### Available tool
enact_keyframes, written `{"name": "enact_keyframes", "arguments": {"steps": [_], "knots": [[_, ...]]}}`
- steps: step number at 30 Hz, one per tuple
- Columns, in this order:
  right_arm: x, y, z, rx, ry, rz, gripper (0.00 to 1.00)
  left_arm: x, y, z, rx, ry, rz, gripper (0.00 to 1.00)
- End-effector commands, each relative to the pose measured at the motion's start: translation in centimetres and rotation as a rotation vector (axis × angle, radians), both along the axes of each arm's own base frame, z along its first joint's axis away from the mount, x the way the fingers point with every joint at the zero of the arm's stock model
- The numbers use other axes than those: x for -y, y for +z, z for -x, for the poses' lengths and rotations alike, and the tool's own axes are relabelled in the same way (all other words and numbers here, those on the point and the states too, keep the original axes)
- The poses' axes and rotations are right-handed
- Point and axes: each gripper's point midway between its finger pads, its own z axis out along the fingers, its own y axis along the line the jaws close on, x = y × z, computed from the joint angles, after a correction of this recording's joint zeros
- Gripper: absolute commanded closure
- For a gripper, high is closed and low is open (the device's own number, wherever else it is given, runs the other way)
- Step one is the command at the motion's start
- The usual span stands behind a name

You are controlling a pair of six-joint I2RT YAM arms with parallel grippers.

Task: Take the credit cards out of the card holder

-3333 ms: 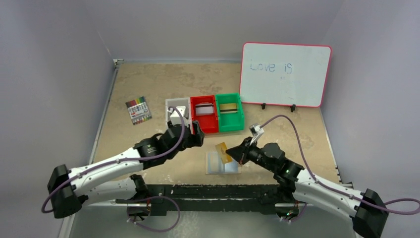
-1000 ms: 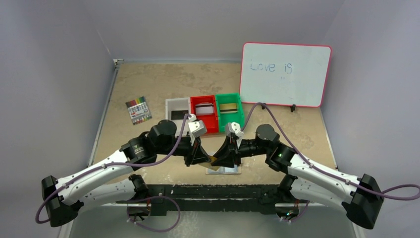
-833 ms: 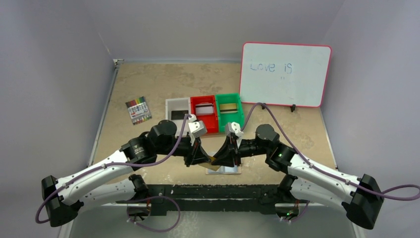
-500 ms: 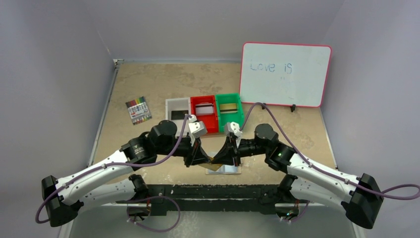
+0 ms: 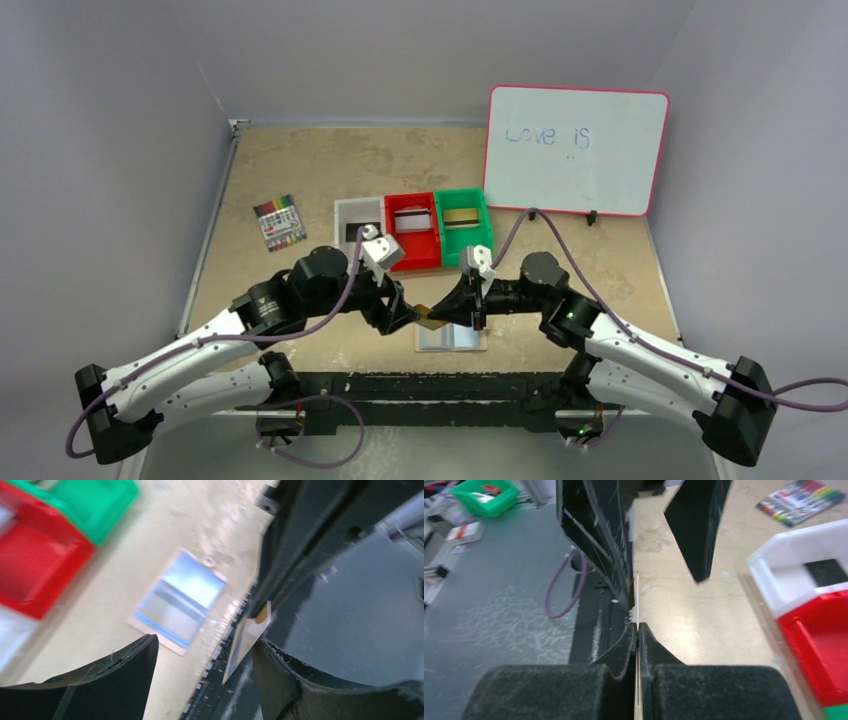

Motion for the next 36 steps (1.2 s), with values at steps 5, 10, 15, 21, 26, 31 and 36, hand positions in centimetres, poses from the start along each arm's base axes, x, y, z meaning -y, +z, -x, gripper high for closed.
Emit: {"name": "enact_keyframes", "arguments": {"steps": [5, 10, 15, 21, 26, 31, 36], "knots": [[1.6, -0.5, -6.9, 0.188, -0.365, 0.052, 1.0, -11.0, 4.6, -9.0, 0.249, 0.807, 0.007, 0.25], [2.7, -0.2, -9.5, 0.296, -0.473, 0.136, 1.0, -14.3, 4.0, -9.8, 0.276, 0.975, -0.047, 0.24], [5.7, -1.4, -14.0, 0.401, -0.72, 0.284, 1.0, -15.0, 2.9, -10.5, 0.263, 1.053, -0.104, 0.22], [7.4, -2.6, -16.7, 0.533, -0.775, 0.513, 1.0, -17.4, 2.9, -10.8, 0.3, 1.172, -0.177, 0.2], [7.8, -2.2, -18.7, 0.673, -0.774, 0.573, 1.0, -18.8, 3.3, -10.6, 0.315, 1.227, -0.179, 0.19], [8.7, -2.9, -21.5, 0.765, -0.747, 0.641, 1.0, -19.1, 3.3, -10.5, 0.328, 1.224, -0.183, 0.19], [9.1, -2.8, -24.1, 0.865, -0.697, 0.629, 1.0, -19.1, 2.9, -10.5, 0.331, 1.225, -0.21, 0.19]]}}
